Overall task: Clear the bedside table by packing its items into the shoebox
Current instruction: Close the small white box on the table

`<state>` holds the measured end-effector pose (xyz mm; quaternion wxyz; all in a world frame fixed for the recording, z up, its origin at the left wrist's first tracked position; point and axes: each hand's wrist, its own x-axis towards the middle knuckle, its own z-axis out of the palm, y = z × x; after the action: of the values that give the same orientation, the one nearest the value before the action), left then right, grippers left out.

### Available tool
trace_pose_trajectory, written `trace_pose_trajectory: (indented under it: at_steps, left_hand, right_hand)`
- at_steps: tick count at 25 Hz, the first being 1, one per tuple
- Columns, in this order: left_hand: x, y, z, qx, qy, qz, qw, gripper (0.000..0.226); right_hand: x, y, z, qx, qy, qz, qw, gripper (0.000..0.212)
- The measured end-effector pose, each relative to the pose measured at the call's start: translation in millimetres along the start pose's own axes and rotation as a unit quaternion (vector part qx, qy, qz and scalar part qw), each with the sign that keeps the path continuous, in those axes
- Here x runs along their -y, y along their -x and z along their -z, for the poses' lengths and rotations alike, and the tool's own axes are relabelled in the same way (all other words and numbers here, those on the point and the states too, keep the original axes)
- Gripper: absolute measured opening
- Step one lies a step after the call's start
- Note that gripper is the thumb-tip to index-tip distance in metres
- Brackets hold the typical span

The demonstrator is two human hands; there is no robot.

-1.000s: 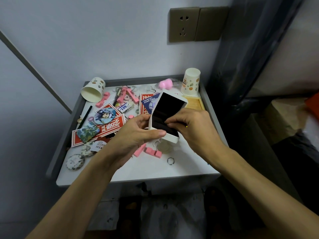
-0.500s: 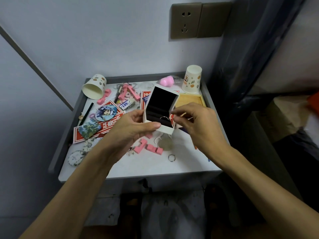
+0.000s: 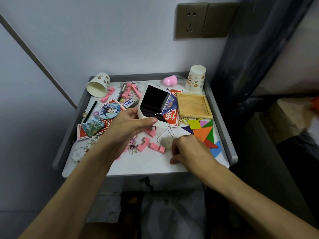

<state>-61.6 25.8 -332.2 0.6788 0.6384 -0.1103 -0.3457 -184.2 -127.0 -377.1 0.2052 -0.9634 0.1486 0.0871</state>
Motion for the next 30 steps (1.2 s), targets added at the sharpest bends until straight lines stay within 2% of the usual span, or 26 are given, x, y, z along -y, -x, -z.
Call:
trace_pose_trajectory:
  at_steps: [4,6,7,9,11,22,26,30]
  left_hand:
    - [2,0,1,0.003,-0.012,-0.005,1.0,0.059]
    - [2,1,1,0.012,-0.02,-0.012,1.0,0.056]
    - [2,1,1,0.019,-0.031,-0.015,0.999,0.056]
    - [3,2,-1,0.033,-0.055,-0.016,0.998,0.062]
    - [5,4,-6,0.051,-0.067,-0.012,0.996,0.067]
    - [10,4,-21,0.102,-0.084,-0.029,0.991,0.067]
    - [11,5,-22,0.108,-0.08,-0.035,0.99,0.065]
    - [10,4,-22,0.112,-0.087,-0.034,0.989,0.066]
  right_hand:
    - [4,3,2,0.005,0.014,0.009,1.0,0.018]
    - [-2,3,16,-0.064,-0.05,0.005,0.997,0.011]
    - [-6,2,27,-0.125,-0.108,0.001,0.986,0.007]
    - [-9,2,53,-0.231,-0.248,0.009,0.941,0.01]
    - [-5,4,68,-0.27,-0.331,0.029,0.903,0.013]
    - [15,-4,59,-0.257,-0.267,0.081,0.925,0.009]
    - [17,-4,57,-0.278,-0.246,0.077,0.925,0.009]
    - [16,-4,58,-0.258,-0.271,0.074,0.924,0.007]
